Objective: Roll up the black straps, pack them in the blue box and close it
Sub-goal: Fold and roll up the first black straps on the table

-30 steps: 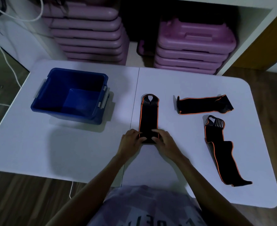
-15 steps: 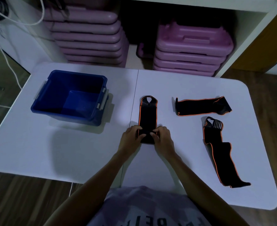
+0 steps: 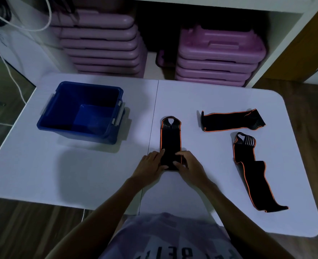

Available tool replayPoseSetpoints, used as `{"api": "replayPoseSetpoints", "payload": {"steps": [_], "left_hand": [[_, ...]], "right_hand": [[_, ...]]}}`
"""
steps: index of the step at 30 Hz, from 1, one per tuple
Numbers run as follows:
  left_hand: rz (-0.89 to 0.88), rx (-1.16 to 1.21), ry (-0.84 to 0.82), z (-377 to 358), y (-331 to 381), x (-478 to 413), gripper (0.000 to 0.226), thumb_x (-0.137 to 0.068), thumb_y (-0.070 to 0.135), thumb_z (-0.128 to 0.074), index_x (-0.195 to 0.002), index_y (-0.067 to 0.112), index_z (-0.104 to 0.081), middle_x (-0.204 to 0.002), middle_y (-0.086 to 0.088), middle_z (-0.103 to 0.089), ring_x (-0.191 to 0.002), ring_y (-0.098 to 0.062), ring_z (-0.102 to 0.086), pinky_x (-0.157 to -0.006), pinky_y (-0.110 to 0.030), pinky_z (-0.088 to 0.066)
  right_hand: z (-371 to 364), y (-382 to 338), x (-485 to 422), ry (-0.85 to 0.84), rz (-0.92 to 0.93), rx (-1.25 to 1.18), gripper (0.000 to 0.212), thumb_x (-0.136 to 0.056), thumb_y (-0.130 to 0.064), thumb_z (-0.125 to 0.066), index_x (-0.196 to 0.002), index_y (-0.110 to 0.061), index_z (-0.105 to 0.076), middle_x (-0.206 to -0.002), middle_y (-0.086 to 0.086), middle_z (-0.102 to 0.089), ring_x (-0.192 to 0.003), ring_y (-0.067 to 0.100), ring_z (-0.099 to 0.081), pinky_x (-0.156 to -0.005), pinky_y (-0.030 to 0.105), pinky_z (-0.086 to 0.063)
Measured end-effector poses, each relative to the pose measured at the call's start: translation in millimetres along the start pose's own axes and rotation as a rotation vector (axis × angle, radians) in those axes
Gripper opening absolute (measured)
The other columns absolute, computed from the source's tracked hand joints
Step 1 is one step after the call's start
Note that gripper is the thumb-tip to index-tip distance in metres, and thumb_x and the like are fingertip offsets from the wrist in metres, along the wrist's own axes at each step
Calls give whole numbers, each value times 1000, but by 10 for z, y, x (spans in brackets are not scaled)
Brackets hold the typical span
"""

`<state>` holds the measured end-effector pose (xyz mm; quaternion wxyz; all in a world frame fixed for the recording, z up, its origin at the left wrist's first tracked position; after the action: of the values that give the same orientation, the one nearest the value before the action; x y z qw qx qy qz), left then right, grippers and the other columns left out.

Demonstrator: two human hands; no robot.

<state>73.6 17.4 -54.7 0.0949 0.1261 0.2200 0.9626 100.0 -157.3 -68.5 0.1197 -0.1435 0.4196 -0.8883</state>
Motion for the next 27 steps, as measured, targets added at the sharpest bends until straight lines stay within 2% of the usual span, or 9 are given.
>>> {"api": "replayPoseSetpoints", "payload": {"steps": [2, 4, 8, 14, 18, 20, 22, 24, 27], "left_hand": [[40, 30, -27, -8, -19, -36, 79, -88, 60, -16, -147, 8, -20, -129, -14, -49, -115, -27, -47, -99, -38, -36], [62, 57, -54, -10, -47, -81, 73, -91, 55, -26, -146, 8, -19, -127, -16, -51, -114, -29, -48, -98, -40, -38], [92, 137, -49, 33, -74, -114, 69, -92, 51, -37, -146, 12, -21, -119, -18, -51, -107, -30, -49, -91, -38, -44], [-30, 27, -23, 76, -40, 1, 76, -81, 47, -64, -144, 18, -32, -147, -4, -39, -133, -21, -36, -110, -38, -31], [-2, 32, 27, 109, -93, -21, 58, -86, 45, -58, -136, 20, -43, -135, -2, -54, -123, -19, -48, -101, -35, -35], [9, 57, 35, 100, -87, -25, 52, -89, 46, -54, -133, 19, -46, -130, -3, -58, -118, -19, -51, -98, -34, -38], [17, 102, 57, 112, -53, -25, 44, -91, 41, -53, -129, 18, -51, -124, -5, -60, -112, -21, -53, -94, -34, -40], [49, 197, 67, 136, -33, -45, 37, -92, 37, -52, -123, 17, -55, -116, -5, -63, -104, -21, -57, -88, -33, -43], [162, 357, 46, 111, -83, -104, 31, -91, 40, -52, -113, 19, -56, -104, -3, -66, -93, -20, -62, -80, -35, -50]], "right_hand": [[3, 46, 10, -91, 39, 13, 62, -74, -43, -72, -129, -24, -49, -116, -12, -53, -105, 6, -53, -85, 21, -46], [8, 88, -16, -130, 73, 27, 68, -75, -40, -74, -134, -19, -46, -119, -9, -51, -109, 10, -53, -88, 21, -45], [32, 91, -94, -167, 46, -7, 63, -81, -44, -69, -134, -20, -45, -123, -7, -51, -106, 10, -54, -88, 28, -50], [21, 134, -118, -200, -5, -35, 55, -85, -45, -64, -132, -23, -47, -121, -4, -52, -103, 12, -55, -88, 32, -52], [16, 134, -132, -192, -11, -60, 51, -86, -61, -52, -123, -26, -55, -110, -4, -55, -99, 11, -56, -85, 33, -51], [19, 125, -141, -209, -23, -62, 39, -88, -63, -50, -111, -33, -59, -103, -5, -56, -93, 11, -57, -79, 31, -50], [12, 82, -130, -243, -59, -84, 18, -92, -54, -52, -91, -38, -60, -91, -4, -52, -83, 10, -52, -72, 24, -44], [18, 48, -124, -220, -110, -98, 20, -95, -37, -54, -76, -36, -52, -89, -1, -47, -83, 6, -48, -73, 14, -38], [28, 37, -115, -153, -151, -216, 15, -92, -35, -57, -82, -24, -59, -93, 3, -55, -86, 11, -55, -75, 20, -42]]}}
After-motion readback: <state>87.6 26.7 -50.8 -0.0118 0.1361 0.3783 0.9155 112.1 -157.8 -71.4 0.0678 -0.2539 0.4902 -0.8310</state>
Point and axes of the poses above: each hand's wrist, its own x-axis away from the middle knuckle, its own z-axis out of the back of the hand, y = z × x, the point moved 4 cm from there along -x, towards the middle knuckle
